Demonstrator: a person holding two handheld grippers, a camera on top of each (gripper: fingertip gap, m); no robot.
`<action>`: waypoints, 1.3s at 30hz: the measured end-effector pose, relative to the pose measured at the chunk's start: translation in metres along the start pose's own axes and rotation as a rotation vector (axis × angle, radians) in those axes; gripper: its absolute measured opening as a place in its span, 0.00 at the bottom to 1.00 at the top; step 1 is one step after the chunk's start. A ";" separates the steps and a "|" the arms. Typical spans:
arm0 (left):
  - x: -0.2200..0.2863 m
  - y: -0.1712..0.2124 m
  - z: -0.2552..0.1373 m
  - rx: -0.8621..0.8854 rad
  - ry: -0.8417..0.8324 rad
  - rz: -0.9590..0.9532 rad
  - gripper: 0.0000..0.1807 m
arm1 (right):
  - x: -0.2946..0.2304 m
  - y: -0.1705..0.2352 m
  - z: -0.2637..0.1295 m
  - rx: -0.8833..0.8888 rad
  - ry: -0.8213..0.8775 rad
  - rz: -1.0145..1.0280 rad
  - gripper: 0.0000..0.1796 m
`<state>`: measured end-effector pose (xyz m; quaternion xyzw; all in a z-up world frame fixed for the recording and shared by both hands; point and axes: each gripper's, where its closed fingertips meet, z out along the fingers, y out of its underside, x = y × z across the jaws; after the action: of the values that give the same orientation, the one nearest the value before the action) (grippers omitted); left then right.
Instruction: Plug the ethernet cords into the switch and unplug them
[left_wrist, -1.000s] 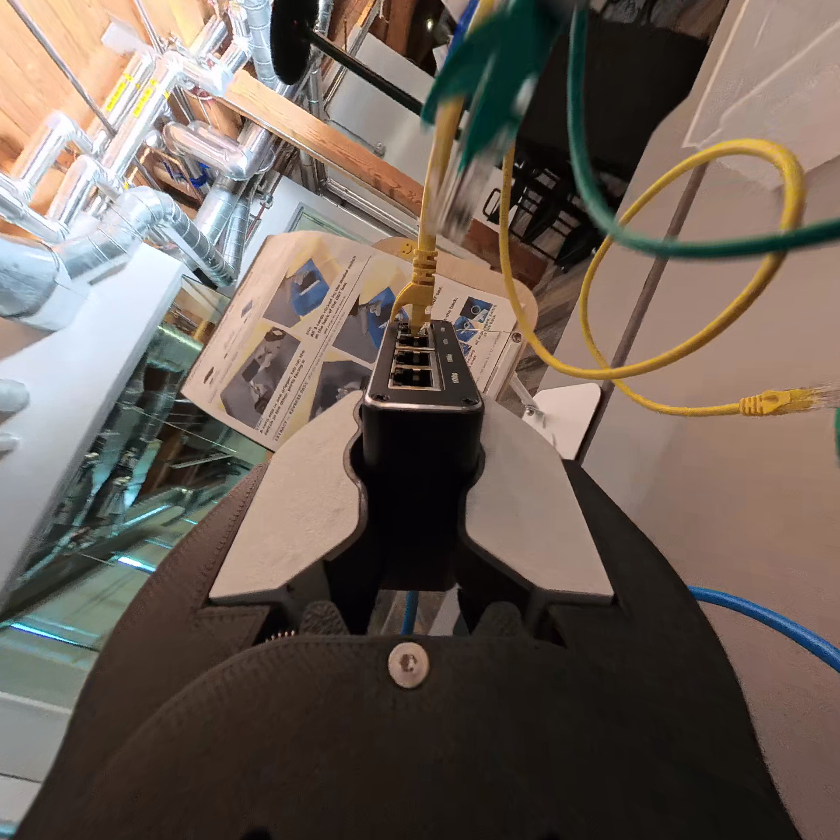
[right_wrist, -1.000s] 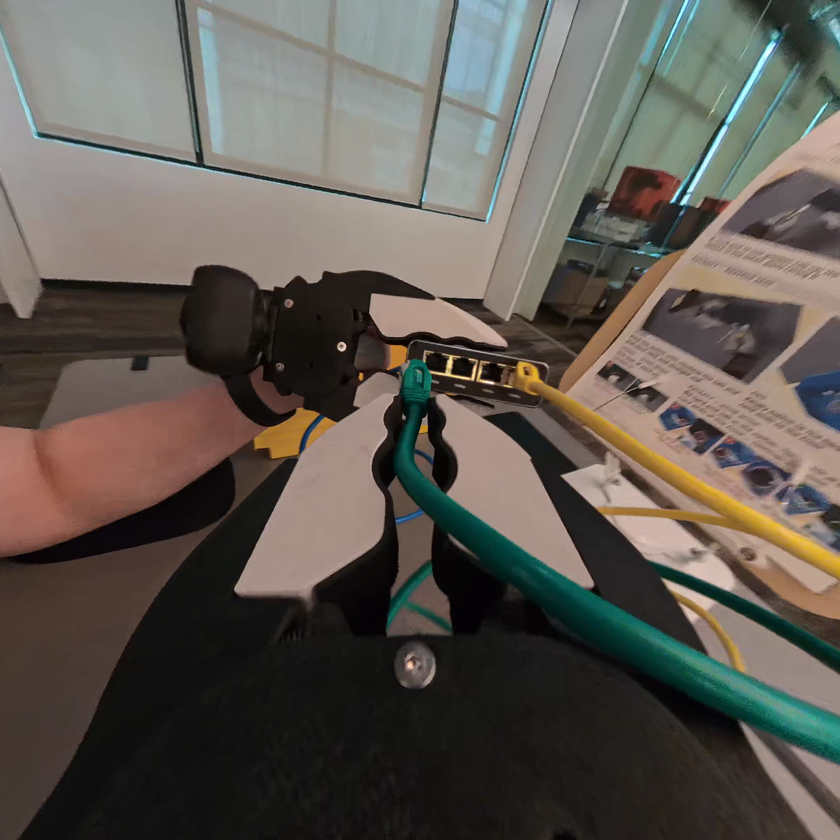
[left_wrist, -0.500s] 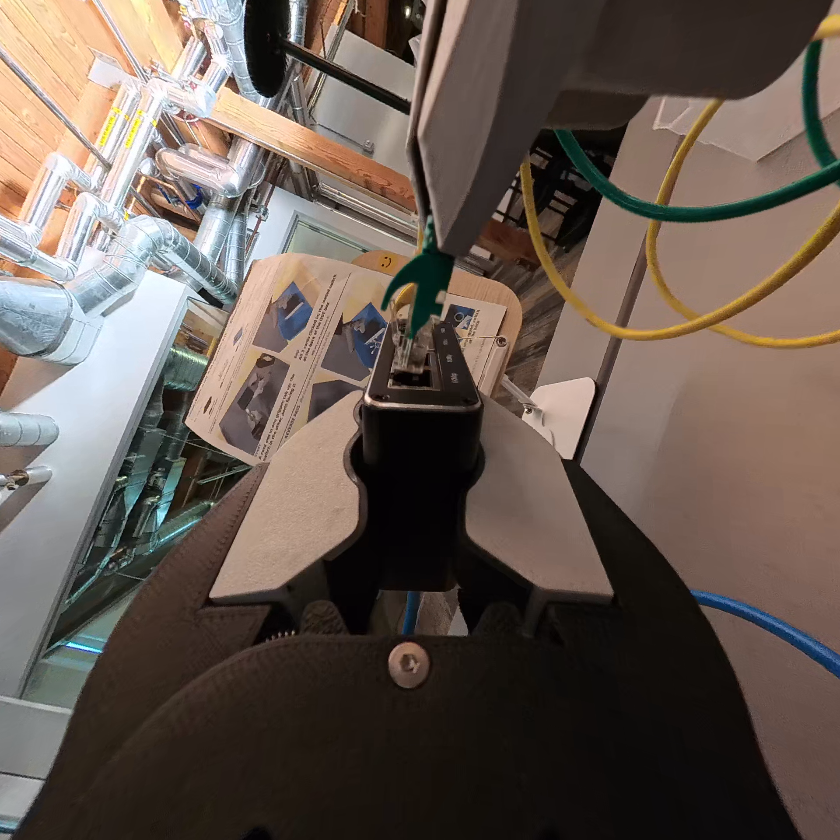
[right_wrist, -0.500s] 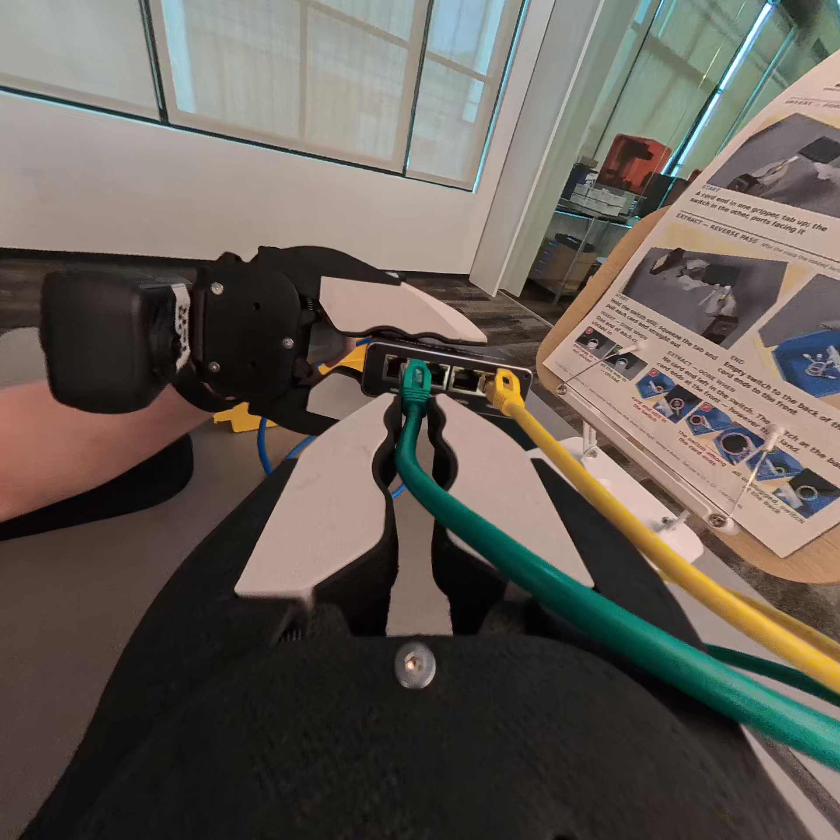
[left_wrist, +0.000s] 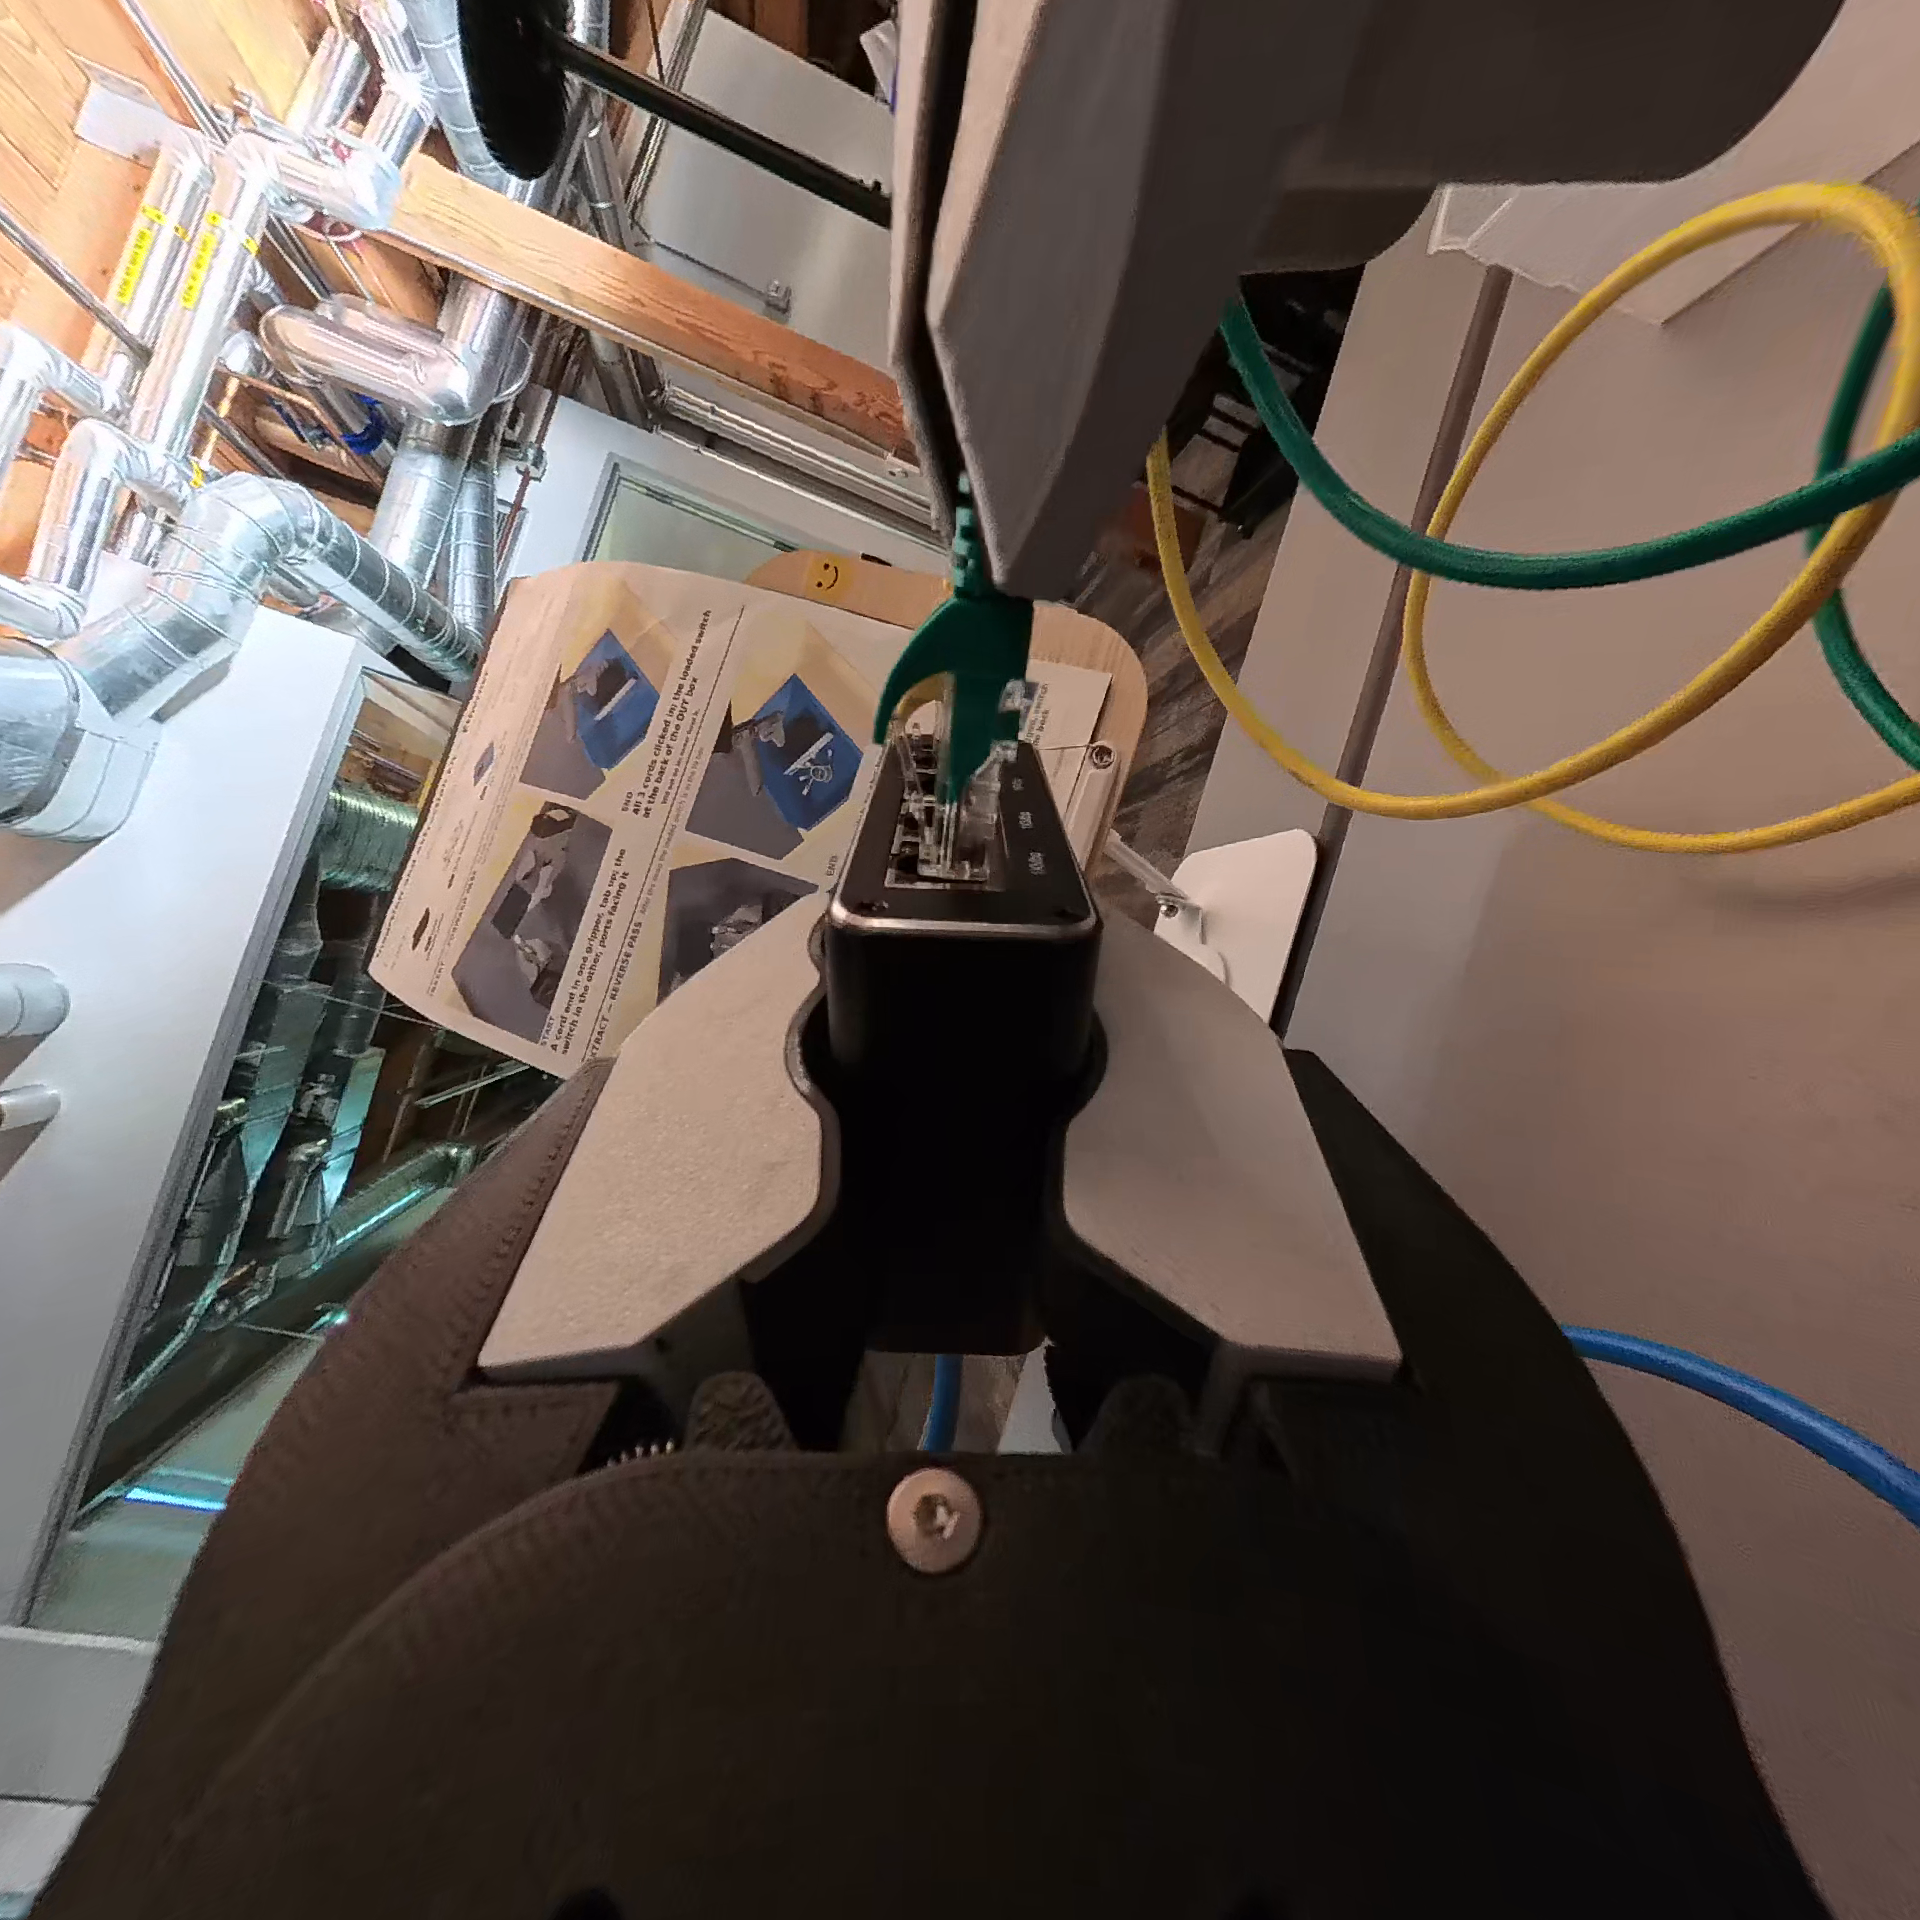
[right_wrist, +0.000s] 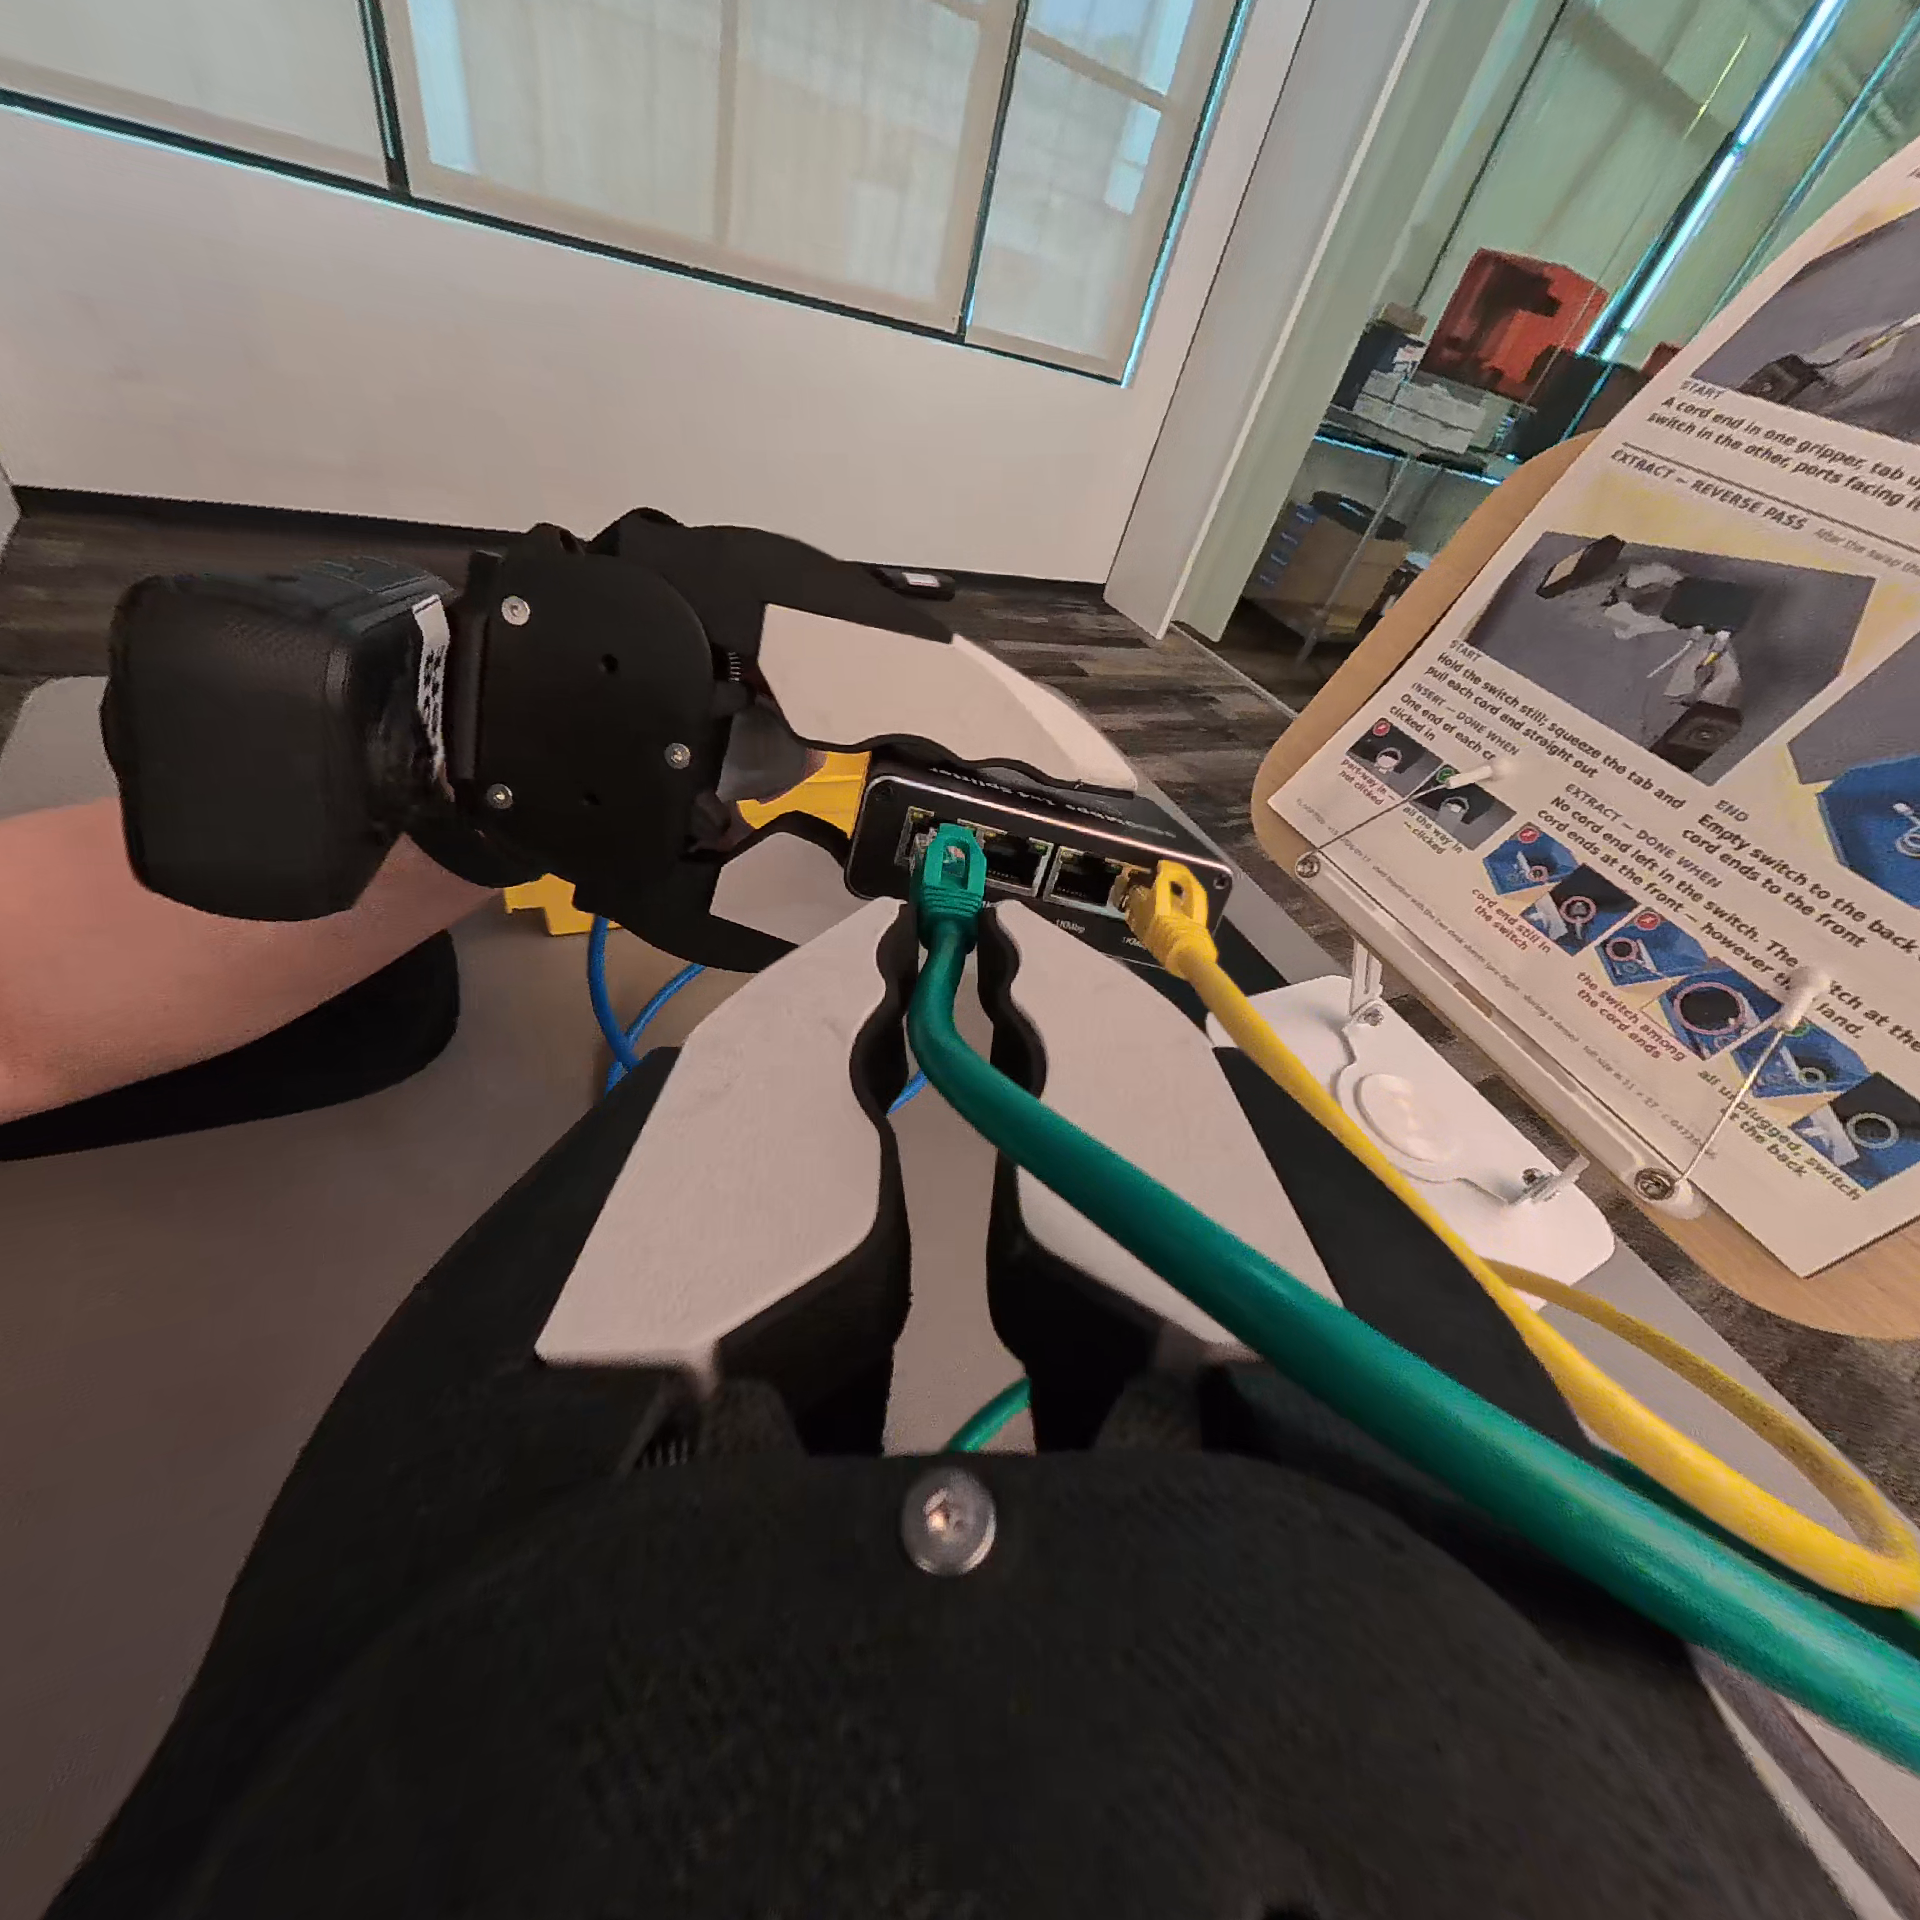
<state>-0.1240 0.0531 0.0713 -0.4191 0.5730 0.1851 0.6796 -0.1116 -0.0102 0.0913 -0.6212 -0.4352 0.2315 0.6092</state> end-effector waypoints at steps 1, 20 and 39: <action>0.001 0.000 0.000 0.000 0.007 -0.004 0.21 | 0.000 0.000 0.000 -0.001 -0.005 0.004 0.06; 0.014 -0.002 0.000 -0.096 0.027 0.081 0.20 | -0.002 0.011 0.003 -0.001 -0.053 0.071 0.07; 0.003 0.015 -0.012 -0.085 0.161 -0.057 0.20 | -0.024 0.017 -0.035 -0.279 -0.141 -0.189 0.13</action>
<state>-0.1417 0.0522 0.0634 -0.4771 0.6055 0.1555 0.6177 -0.0910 -0.0469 0.0748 -0.6382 -0.5609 0.1537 0.5044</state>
